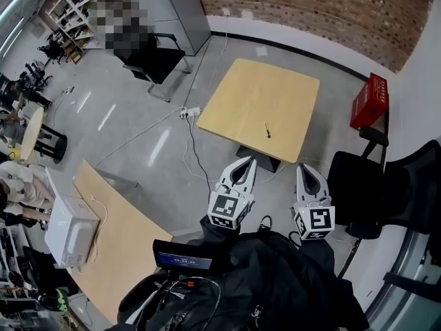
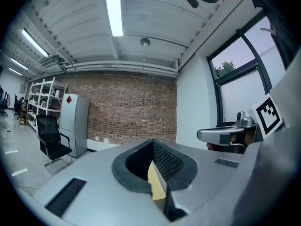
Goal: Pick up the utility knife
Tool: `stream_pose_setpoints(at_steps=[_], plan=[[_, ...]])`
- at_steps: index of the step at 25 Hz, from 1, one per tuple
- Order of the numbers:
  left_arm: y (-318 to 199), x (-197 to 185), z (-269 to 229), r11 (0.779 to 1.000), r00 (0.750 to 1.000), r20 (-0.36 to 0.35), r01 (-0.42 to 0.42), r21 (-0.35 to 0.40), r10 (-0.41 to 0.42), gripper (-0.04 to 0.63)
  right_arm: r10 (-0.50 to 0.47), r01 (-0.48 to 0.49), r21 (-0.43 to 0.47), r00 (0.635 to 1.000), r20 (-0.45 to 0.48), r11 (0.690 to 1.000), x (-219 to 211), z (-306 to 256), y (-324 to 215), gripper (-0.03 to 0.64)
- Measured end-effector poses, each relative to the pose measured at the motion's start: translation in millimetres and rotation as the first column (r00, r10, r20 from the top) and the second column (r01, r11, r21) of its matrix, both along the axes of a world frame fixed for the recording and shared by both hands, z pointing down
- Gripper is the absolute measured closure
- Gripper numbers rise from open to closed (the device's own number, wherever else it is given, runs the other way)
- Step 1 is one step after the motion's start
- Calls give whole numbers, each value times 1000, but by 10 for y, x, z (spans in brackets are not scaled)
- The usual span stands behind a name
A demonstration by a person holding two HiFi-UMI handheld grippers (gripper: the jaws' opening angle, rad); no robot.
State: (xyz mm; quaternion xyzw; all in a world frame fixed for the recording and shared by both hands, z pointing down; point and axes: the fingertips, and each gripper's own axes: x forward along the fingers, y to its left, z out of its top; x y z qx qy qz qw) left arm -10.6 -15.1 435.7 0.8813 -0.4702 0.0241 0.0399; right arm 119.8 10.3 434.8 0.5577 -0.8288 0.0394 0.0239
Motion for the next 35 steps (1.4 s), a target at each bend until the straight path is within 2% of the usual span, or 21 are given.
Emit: stream_pose_setpoints(at_steps=[11,25,35], plan=[[-344,56,41,999,999,40,28,-17,-27,595,-26,27,-31,999,19,999,76,82,-368,614],[-1165,-133,147,999,1000,18,-2,-47,3,595,-30,29,-63,1000,-3,998,-231,175,-1151,614],[-1890,-323,529,990,1000,14,-22,-140,24,594,-25,21,-132,999,-30,991,-478,406,-1847,614]])
